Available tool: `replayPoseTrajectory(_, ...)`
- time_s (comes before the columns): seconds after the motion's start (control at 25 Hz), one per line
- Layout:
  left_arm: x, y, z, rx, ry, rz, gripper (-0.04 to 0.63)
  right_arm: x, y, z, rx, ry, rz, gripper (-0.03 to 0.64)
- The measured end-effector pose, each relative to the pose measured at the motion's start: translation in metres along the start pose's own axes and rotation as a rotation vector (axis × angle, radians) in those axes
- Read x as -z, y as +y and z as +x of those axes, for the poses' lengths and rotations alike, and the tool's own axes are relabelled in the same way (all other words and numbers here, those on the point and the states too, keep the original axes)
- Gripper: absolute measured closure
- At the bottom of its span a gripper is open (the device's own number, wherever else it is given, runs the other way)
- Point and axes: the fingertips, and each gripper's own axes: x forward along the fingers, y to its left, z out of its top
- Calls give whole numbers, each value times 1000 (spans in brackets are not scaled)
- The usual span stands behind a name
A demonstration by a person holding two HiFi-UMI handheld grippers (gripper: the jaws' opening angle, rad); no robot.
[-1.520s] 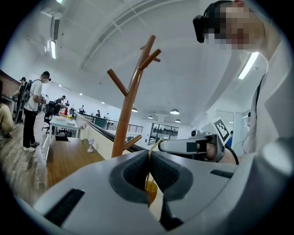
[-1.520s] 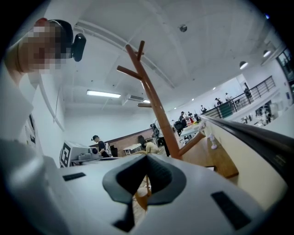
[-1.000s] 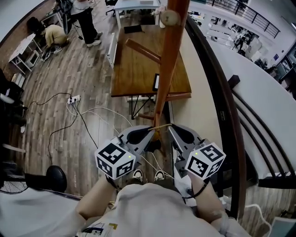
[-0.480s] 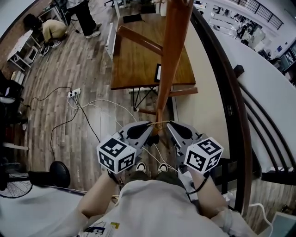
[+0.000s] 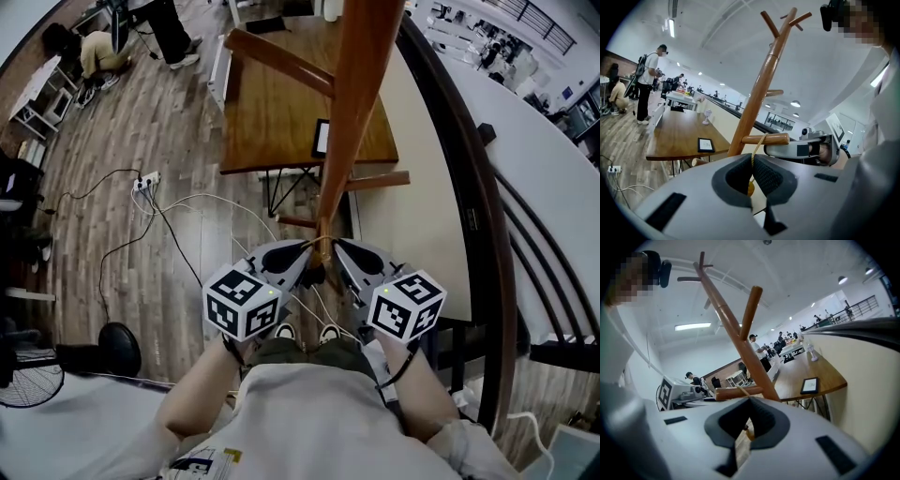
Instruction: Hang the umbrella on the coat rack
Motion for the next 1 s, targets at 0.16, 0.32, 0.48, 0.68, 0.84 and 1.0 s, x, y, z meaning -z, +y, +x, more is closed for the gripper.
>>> replayPoseTrajectory(0.16,1,7,10,-7,3,-20,594,1,-8,6,16,-2,10,614)
replayPoseTrajectory(0.32,4,12,20,-5,20,-27,594,3,-16,11,38,-2,12,614)
replayPoseTrajectory(0.48,9,16,32,-5,41,-30,594,8,-23,18,57,12,4,612)
replayPoseTrajectory(0.68,12,20,40,-3,67,-31,592,12,-24,25,76,42,-12,611)
replayPoseTrajectory(0.84,13,24,42,-23,78,7,591,11,-26,28,113,62,-26,584)
replayPoseTrajectory(1.0,7,25,37,-71,53,40,575,7,-31,19,161,57,-27,581)
